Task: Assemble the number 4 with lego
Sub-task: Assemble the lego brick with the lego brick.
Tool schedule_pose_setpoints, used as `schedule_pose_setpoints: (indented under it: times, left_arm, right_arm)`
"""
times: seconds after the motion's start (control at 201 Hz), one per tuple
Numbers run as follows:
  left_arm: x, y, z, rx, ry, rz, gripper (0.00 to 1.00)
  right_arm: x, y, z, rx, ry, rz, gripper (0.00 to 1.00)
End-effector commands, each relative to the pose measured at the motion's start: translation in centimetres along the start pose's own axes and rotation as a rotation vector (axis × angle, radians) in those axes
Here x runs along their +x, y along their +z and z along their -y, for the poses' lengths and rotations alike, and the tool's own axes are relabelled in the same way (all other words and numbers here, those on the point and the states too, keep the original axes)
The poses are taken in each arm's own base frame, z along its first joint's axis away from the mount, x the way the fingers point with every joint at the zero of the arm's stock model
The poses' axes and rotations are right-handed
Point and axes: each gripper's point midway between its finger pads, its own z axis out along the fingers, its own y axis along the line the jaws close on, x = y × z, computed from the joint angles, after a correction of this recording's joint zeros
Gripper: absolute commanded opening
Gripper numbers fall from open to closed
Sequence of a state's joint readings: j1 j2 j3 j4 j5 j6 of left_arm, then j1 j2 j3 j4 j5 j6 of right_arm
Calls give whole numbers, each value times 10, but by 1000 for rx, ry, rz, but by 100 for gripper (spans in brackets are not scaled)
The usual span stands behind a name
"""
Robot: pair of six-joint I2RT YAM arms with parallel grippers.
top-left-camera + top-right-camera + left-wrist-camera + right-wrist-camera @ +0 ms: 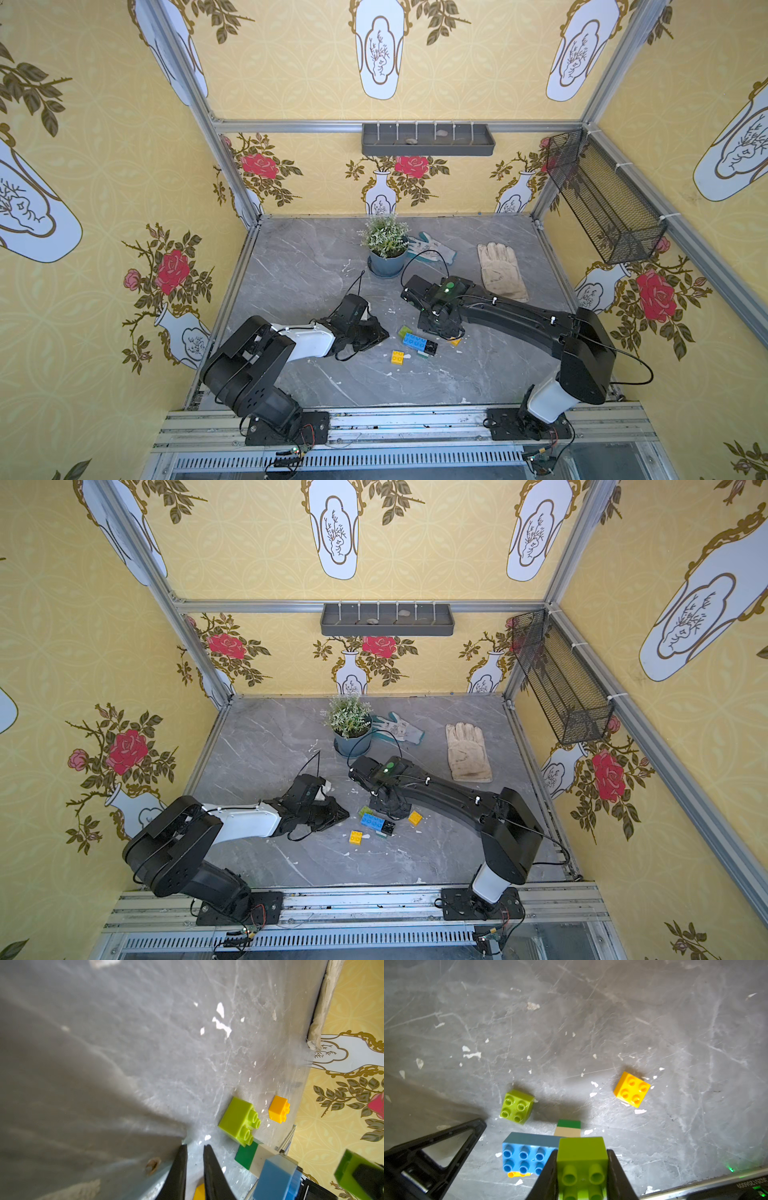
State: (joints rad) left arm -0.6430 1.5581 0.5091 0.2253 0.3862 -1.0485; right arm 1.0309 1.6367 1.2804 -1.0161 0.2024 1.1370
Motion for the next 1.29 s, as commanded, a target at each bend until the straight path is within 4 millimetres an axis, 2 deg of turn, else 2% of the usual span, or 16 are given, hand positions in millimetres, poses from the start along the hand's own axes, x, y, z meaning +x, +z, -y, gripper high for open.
schedule_pose_setpoints:
  times: [0.0, 0.274, 0.548, 1.29]
  left_arm:
    - [10, 2, -31, -106, -42, -21, 20]
    - [12, 4, -32, -102, -47, -27, 19]
    - [13, 5, -33, -103, -50, -30, 19]
    - [14, 6, -35, -108, -54, -38, 19]
  right_arm:
    - [14, 0, -4, 0, -5, -25, 8]
    - [26, -1, -8, 16, -13, -3, 8]
    - [32, 9, -7, 29, -1, -19, 8]
    - [27, 14, -11, 15, 12, -4, 10]
